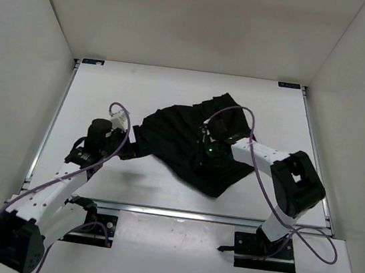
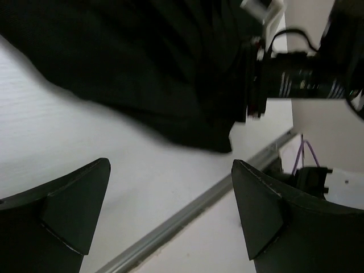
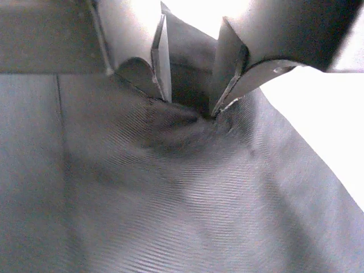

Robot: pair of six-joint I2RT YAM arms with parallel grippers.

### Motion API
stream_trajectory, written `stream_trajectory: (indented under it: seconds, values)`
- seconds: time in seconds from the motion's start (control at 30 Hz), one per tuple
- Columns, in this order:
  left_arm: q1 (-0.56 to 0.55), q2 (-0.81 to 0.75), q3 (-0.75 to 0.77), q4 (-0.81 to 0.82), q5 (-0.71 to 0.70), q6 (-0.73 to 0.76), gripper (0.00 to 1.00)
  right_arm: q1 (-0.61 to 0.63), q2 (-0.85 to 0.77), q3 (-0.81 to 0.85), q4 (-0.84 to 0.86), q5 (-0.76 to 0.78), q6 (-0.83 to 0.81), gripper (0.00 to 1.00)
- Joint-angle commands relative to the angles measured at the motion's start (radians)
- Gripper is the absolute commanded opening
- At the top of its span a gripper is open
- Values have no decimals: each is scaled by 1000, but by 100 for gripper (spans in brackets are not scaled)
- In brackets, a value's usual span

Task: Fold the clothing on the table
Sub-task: Flatten the skirt out

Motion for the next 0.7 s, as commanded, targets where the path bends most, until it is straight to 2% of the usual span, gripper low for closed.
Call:
stream_trajectory:
  seconds: [0.0,0.1,0.27,0.4,0.5,0.67]
  values:
    - [83,-79,-19,-139,-20,67,98,98,71,102,189,-252,120,30]
    - [65,-116,-22,-174,-45,64,99,146,115,216,157,-291,99,31]
    - [28,-164,-72,-154,-25,4,98,142,-63,141,114,-133,97,38]
    - [-72,-182,-114,-136,-36,-47,99,68,-264,-27,36,19,103,41]
    - [-147,-164,-138,-96,-42,-85,99,-19,-445,-138,-38,67,106,42]
    - [-213,-68,-125,-39,-36,-99,99,-145,-562,-236,-150,110,53,42]
